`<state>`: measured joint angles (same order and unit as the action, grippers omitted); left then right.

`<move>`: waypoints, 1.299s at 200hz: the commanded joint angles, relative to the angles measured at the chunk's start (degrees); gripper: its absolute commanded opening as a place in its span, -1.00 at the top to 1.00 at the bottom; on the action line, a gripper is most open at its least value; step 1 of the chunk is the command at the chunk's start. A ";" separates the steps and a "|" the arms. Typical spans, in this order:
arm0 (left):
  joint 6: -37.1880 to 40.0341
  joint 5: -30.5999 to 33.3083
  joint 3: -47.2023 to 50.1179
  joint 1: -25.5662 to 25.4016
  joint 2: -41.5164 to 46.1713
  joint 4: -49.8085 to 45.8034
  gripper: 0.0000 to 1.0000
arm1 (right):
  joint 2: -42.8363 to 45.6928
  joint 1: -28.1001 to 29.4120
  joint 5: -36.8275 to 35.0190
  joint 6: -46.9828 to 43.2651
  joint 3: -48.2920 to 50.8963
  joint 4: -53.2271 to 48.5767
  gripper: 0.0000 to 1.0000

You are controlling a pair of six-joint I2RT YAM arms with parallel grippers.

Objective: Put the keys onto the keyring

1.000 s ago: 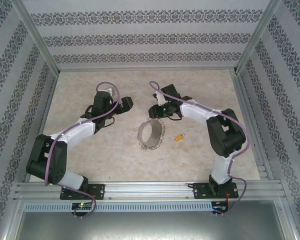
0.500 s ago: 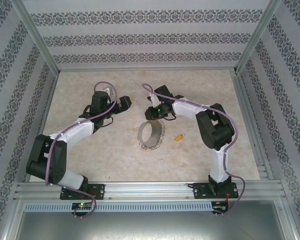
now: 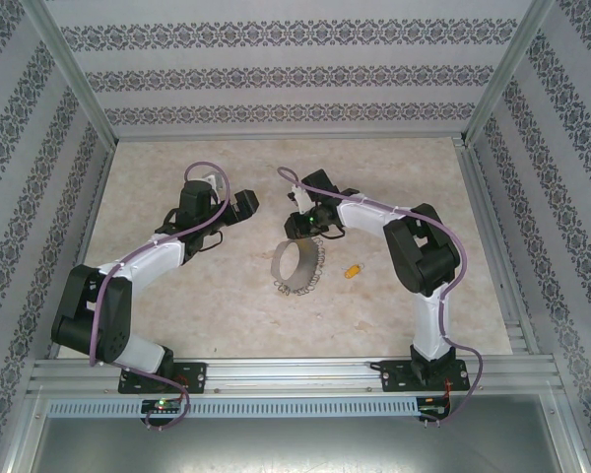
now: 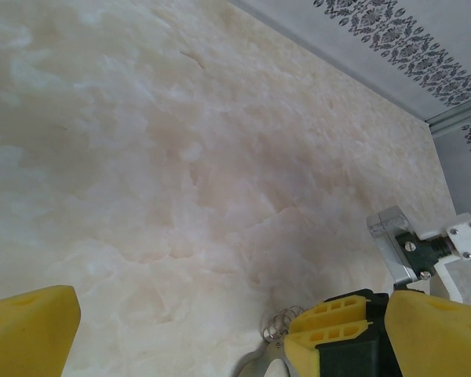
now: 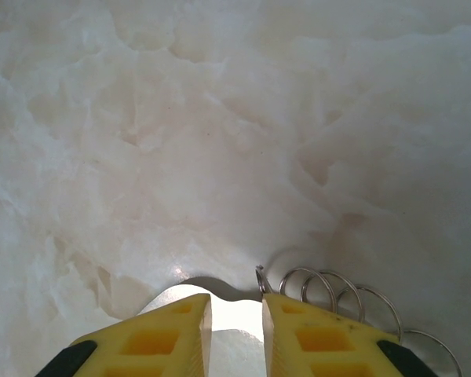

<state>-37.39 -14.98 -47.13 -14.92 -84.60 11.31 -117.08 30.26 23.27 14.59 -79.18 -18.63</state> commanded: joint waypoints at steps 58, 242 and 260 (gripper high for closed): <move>-0.10 -0.88 0.65 0.53 1.56 3.09 -1.00 | -1.57 0.50 -0.12 -0.87 0.22 0.29 0.42; 0.30 -2.53 0.77 0.50 1.18 4.47 -1.00 | 6.22 0.16 -3.83 2.50 6.81 2.41 0.31; 0.48 -2.60 0.64 0.58 1.18 4.51 -0.99 | 5.40 0.06 -4.47 2.64 6.34 2.18 0.31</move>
<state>-37.36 -16.53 -46.61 -14.90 -84.38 12.97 -111.87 30.26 21.06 16.34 -73.21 -16.10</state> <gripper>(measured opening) 0.998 0.347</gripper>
